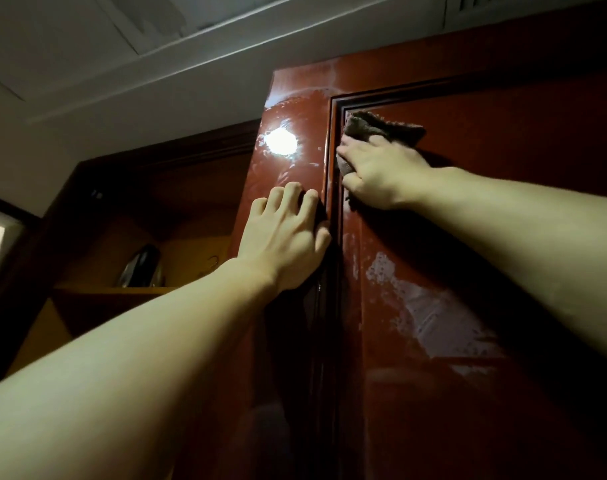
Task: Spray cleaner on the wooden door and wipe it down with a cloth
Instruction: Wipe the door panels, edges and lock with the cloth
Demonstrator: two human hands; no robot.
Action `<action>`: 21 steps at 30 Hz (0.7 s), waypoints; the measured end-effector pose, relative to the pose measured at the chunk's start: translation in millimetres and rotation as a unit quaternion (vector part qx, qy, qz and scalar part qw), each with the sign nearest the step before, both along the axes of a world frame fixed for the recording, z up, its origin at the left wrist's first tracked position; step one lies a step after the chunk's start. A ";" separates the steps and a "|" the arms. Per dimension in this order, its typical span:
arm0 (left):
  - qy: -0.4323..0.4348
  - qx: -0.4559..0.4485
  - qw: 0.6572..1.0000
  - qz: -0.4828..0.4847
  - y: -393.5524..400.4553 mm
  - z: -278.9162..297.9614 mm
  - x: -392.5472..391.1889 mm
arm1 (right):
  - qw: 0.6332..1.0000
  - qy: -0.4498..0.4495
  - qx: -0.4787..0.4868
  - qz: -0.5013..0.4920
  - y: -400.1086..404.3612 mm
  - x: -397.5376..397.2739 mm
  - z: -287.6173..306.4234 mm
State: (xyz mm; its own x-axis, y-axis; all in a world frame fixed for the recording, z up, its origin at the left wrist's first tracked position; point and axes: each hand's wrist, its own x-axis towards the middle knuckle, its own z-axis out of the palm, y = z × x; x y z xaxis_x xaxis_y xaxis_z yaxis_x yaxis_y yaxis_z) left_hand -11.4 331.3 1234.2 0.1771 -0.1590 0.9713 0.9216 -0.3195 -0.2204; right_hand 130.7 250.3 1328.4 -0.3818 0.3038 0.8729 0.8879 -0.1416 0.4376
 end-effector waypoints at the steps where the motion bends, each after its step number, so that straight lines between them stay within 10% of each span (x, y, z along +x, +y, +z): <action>1: 0.001 0.008 1.000 -0.004 0.1 0.8 -0.8 | 1.000 0.004 0.005 0.001 3.4 -3.5 0.6; 11: 0.017 0.030 0.999 -0.006 4.9 -4.9 -11.9 | 0.991 -0.117 -0.062 0.016 -12.3 18.9 -100.5; 21: 0.021 0.031 0.999 -0.014 -2.8 -12.5 -6.4 | 0.998 -0.055 -0.035 0.018 8.5 -0.9 -104.5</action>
State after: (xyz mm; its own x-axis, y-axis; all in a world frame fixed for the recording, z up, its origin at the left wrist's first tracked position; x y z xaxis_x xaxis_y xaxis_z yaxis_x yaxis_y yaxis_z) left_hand -17.8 328.6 1221.7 0.2128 -0.2242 0.9510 0.9020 -0.3292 -0.2794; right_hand 129.8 258.9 1223.9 -0.4862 0.3478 0.8016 0.8374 -0.0766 0.5412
